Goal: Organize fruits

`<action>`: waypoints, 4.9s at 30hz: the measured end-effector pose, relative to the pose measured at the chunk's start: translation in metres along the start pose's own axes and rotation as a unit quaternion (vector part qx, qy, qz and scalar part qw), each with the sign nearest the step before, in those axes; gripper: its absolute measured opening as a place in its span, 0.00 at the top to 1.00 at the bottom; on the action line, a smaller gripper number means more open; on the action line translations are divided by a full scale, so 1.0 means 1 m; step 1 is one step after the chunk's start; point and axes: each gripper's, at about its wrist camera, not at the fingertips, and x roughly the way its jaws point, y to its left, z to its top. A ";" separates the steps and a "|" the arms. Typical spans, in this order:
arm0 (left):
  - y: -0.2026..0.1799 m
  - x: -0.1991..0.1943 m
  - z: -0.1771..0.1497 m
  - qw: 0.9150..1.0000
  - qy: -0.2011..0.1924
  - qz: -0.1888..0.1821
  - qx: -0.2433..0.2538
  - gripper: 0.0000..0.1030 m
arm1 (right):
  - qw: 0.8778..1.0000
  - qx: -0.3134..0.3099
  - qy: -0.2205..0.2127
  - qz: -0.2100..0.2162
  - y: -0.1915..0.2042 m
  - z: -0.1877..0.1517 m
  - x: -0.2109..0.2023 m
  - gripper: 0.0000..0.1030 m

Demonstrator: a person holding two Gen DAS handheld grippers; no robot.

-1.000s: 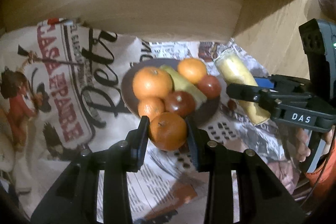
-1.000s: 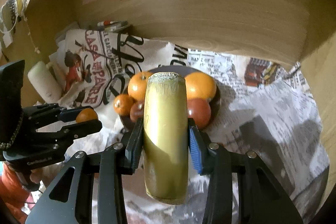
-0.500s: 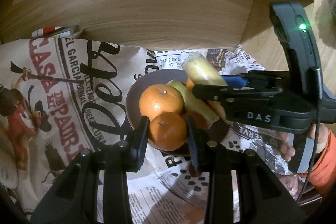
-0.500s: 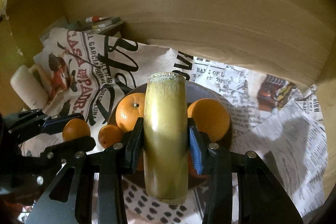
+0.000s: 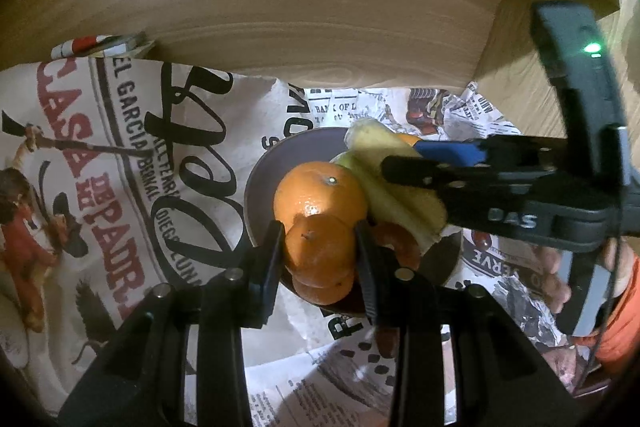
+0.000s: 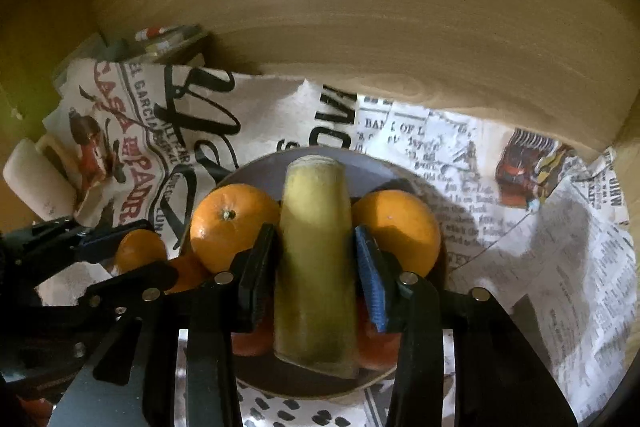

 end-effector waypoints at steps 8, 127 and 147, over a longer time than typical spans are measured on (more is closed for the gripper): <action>-0.018 0.008 0.011 1.000 -0.002 -0.005 0.024 0.66 | 0.999 -0.005 -0.042 -0.004 -0.010 -0.010 -0.041 0.64; -0.032 -0.045 -0.033 0.999 -0.043 -0.004 0.011 0.59 | 0.998 -0.036 -0.048 0.010 -0.001 -0.077 -0.052 0.71; -0.075 -0.255 -0.043 0.954 -0.296 0.047 0.019 0.32 | 0.951 -0.026 -0.307 -0.013 0.061 -0.099 -0.240 0.55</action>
